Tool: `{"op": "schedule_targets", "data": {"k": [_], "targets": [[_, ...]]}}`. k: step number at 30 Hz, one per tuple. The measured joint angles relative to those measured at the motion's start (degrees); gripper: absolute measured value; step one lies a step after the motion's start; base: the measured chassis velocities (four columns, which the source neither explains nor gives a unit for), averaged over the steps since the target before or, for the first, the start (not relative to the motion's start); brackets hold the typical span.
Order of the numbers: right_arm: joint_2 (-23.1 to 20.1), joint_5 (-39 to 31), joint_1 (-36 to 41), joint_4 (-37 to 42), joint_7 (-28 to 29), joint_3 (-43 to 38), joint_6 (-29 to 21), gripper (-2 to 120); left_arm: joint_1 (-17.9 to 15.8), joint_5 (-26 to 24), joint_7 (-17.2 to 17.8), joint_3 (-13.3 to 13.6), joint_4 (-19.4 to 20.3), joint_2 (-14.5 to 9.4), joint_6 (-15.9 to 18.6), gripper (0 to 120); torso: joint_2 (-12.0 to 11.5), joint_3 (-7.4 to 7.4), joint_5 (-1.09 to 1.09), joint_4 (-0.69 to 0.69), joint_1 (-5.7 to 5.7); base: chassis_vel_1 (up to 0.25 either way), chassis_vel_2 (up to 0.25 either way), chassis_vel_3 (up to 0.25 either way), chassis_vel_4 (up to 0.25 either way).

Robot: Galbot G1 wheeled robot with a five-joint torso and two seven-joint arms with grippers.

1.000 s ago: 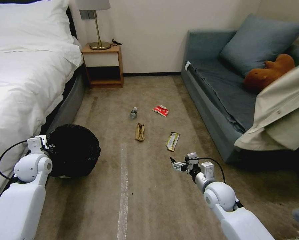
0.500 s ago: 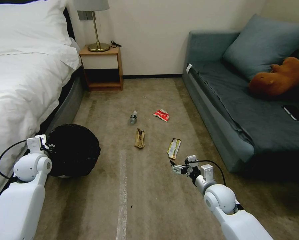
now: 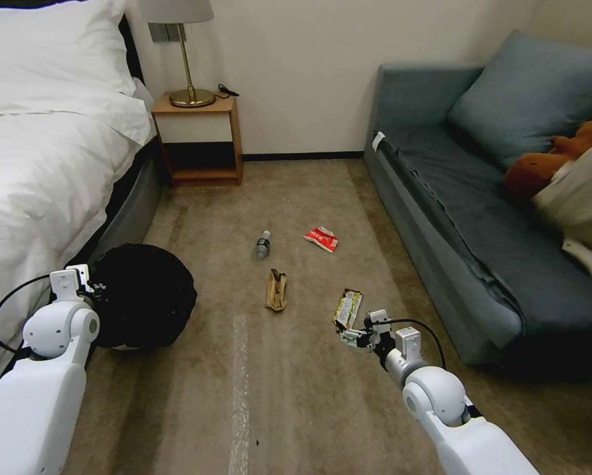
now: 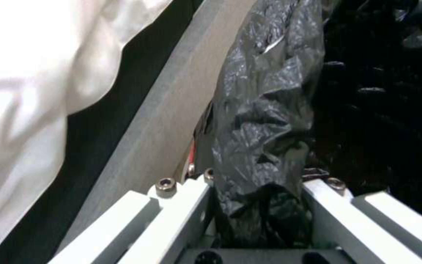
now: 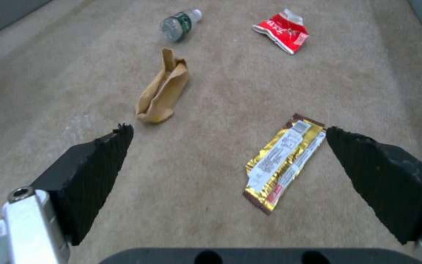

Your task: Pick up the trash bin, then pick up the garbage on the floor and place it into the trash bin.

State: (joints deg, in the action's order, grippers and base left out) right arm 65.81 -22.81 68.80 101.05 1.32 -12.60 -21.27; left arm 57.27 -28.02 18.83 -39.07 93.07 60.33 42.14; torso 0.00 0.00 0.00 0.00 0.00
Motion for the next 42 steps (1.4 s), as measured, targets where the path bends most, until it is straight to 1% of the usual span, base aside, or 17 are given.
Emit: {"op": "schedule_targets", "data": {"k": [11, 20, 34, 42], "targets": [[0.2, 0.6, 0.2, -0.1, 0.1, 0.3, -0.3, 100, 0.3, 0.1, -0.5, -0.2, 0.1, 0.0, 0.0, 2, 0.0, 0.0, 0.0, 0.0, 0.0, -0.126, 0.111, 0.115, -0.12], [0.8, 1.4, 0.7, -0.6, 0.1, 0.4, -0.3, 100, 0.7, 0.4, -0.8, -0.2, 0.3, 0.6, 0.0, 2, 0.0, 0.0, 0.0, 0.0, 0.0, -0.129, 0.114, 0.13, -0.109], [1.4, 2.3, 1.0, -1.2, 0.2, 0.8, -0.3, 100, 0.9, 0.4, -1.4, -0.9, 0.4, 0.6, 0.0, 2, 0.0, 0.0, 0.0, 0.01, 0.0, -0.116, 0.118, 0.114, -0.12], [2.6, 3.3, 0.1, -2.9, 0.5, 2.1, -0.2, 100, 0.9, 0.8, -2.1, -1.0, -0.6, 0.7, 0.0, 2, 0.0, 0.0, 0.0, 0.0, 0.0, -0.122, 0.116, 0.116, -0.124]]}}
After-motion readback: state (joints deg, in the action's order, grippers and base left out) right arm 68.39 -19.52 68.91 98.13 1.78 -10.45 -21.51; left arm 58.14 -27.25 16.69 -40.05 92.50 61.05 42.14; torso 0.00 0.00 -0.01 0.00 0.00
